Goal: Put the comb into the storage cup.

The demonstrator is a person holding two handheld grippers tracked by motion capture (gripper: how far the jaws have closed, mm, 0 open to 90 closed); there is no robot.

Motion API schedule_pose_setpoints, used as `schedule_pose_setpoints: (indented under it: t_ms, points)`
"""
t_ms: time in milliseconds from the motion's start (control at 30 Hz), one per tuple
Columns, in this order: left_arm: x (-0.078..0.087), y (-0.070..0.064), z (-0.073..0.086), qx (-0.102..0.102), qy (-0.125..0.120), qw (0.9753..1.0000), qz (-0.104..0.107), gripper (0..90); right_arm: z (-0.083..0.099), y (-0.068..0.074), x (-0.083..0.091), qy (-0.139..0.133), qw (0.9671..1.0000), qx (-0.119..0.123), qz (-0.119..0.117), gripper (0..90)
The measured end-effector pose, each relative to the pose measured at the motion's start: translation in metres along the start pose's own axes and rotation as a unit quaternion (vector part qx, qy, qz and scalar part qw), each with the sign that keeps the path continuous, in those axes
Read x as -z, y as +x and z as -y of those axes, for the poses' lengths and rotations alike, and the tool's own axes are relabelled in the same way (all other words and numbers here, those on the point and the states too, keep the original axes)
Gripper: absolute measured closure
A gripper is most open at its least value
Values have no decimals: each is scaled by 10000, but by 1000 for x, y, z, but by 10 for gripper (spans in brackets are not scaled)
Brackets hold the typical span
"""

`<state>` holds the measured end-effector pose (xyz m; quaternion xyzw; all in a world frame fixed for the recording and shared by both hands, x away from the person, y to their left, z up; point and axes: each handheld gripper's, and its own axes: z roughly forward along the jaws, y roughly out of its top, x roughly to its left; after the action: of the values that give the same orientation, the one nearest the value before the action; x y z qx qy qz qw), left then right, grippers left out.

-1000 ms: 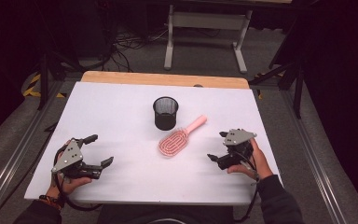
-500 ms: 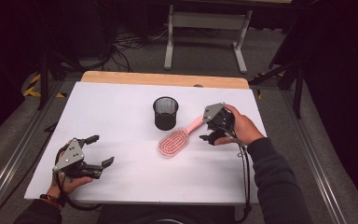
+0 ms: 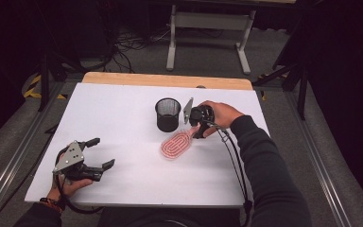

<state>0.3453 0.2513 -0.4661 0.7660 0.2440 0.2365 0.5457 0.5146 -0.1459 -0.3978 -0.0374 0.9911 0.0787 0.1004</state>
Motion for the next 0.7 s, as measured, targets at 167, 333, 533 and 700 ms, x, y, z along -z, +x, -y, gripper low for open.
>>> schedule_pose_setpoints:
  t_ms: [167,333,533,700]
  points:
    - [3,0,1,19,11,10000,20,88,-10,-5,-9,90,9993,307,-180,439]
    - [5,-1,2,41,-2,10000,18,90,-14,-7,-14,298,9978,514,-309,465]
    - [5,-1,2,38,15,10000,37,93,-15,-8,-15,292,9976,518,-356,457]
    - [4,-2,2,12,56,10000,60,96,-3,-13,1,-137,9993,135,-308,497]
